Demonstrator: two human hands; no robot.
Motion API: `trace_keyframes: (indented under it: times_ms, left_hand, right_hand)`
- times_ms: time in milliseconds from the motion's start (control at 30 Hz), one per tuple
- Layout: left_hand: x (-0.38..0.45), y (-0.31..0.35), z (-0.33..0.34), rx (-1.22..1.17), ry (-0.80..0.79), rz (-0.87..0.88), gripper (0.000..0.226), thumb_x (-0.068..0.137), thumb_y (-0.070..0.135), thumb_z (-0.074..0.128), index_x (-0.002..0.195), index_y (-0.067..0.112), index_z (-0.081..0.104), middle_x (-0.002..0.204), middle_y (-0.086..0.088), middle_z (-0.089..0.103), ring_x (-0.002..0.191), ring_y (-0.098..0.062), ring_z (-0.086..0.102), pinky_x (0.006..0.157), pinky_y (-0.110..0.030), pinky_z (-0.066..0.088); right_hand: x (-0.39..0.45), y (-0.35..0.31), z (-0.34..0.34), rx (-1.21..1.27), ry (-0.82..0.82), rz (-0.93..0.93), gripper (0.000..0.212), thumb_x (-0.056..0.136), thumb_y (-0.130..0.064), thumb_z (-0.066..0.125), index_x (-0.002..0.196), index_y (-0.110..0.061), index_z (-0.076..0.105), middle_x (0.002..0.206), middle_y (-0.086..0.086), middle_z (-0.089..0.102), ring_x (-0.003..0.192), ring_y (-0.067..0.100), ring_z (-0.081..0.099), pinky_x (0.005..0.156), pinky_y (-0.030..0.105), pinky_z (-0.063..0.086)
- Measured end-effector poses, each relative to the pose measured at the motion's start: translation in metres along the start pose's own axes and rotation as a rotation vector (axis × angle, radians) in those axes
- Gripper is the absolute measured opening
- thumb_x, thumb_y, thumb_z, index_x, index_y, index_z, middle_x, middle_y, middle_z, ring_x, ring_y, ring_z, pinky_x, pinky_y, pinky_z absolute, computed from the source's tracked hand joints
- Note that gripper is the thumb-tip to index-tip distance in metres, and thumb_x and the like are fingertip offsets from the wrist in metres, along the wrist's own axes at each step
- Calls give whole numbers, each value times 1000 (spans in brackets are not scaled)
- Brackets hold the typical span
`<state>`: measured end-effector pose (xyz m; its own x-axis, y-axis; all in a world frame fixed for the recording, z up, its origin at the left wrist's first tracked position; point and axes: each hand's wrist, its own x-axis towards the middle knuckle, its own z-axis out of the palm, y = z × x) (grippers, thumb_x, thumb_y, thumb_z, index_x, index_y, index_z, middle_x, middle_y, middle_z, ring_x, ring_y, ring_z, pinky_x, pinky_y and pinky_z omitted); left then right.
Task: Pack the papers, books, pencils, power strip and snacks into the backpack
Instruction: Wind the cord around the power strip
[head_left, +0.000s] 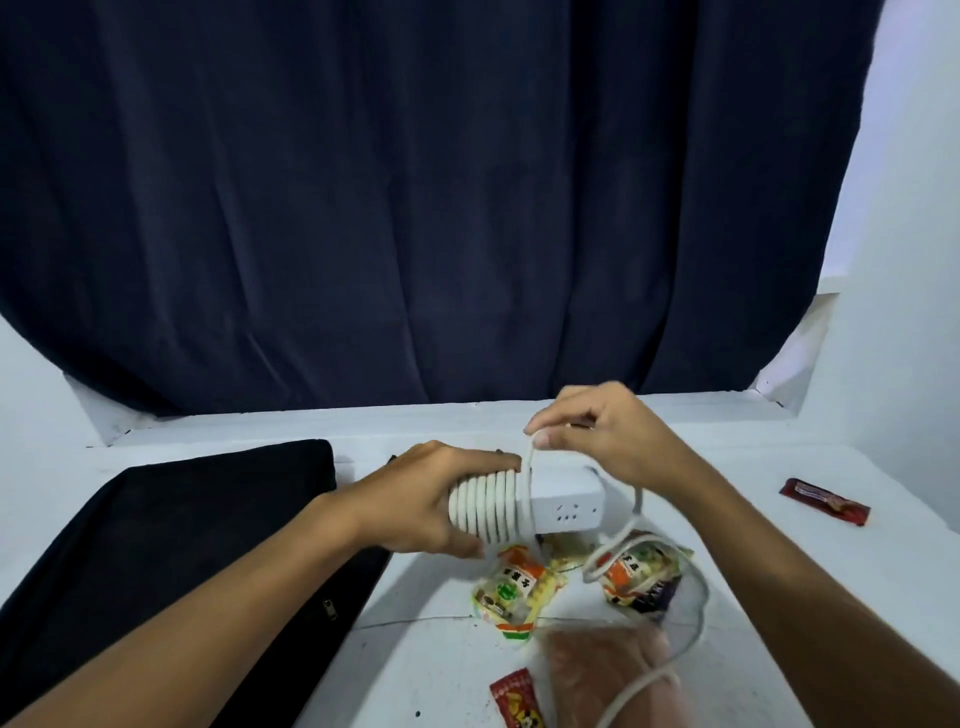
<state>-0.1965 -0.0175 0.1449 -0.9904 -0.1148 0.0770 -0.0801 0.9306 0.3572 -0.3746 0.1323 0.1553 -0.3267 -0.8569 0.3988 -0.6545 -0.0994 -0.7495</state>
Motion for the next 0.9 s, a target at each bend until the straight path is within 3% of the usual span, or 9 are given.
trace_keyframes:
  times_ms: [133,200,300,367,433,500,600,733,900]
  left_hand:
    - [-7,8,-3,-482,137,37,90,66,9,87,142,31,44,123,3,60,114,-14,57,96,-33,51]
    - [-9,11,-3,-577,122,42,99,67,4,85,147,35,35,116,-7,63,109,-21,59,93,-34,53]
    - [-12,10,-4,-753,112,20,100,70,-8,79,147,37,33,114,-22,65,106,-33,64,89,-37,55]
    - [-12,10,-5,-784,86,24,100,72,-13,75,148,36,32,114,-23,66,102,-33,66,85,-35,55]
    - [-11,15,-3,-802,63,42,97,73,-13,73,148,32,32,116,-22,66,100,-29,68,84,-34,55]
    - [-9,20,-4,-836,90,40,90,75,-9,73,147,31,36,121,-21,65,103,-29,66,89,-40,54]
    - [-6,23,-5,-859,160,28,84,73,1,74,144,31,42,130,-13,62,114,-28,62,93,-37,52]
    - [-3,25,-6,-845,162,12,83,74,-6,74,143,26,41,129,2,63,114,-15,61,90,-26,51]
    - [-5,24,-8,-793,178,-3,83,71,1,77,142,25,43,129,0,62,118,-17,59,91,-25,50]
  right_hand:
    - [7,5,-9,630,-76,226,7,75,-6,70,76,-13,71,65,-2,64,56,7,59,53,18,46]
    - [4,7,-5,752,-75,279,11,77,-4,64,73,-12,72,66,1,66,56,10,61,51,20,48]
    - [-7,10,9,944,-90,343,42,94,2,43,72,-12,75,66,5,68,56,12,63,46,21,49]
    - [-18,13,18,1027,-52,369,44,98,-5,37,74,-12,73,68,6,69,60,15,63,47,22,50]
    - [-29,13,26,1122,-84,348,33,92,-16,48,73,-12,75,71,6,70,63,15,64,50,23,50]
    - [-36,15,31,1202,-124,242,13,68,-20,77,77,-11,76,75,7,70,62,12,62,48,20,43]
    - [-41,23,35,1313,-174,146,45,55,-21,89,95,-11,73,89,7,66,70,12,55,51,20,35]
    - [-38,13,37,1029,-41,172,55,58,-33,88,105,-11,70,103,9,68,69,8,52,45,15,31]
    - [-42,6,42,716,87,204,36,72,-32,78,98,-8,70,78,16,52,53,9,38,42,14,33]
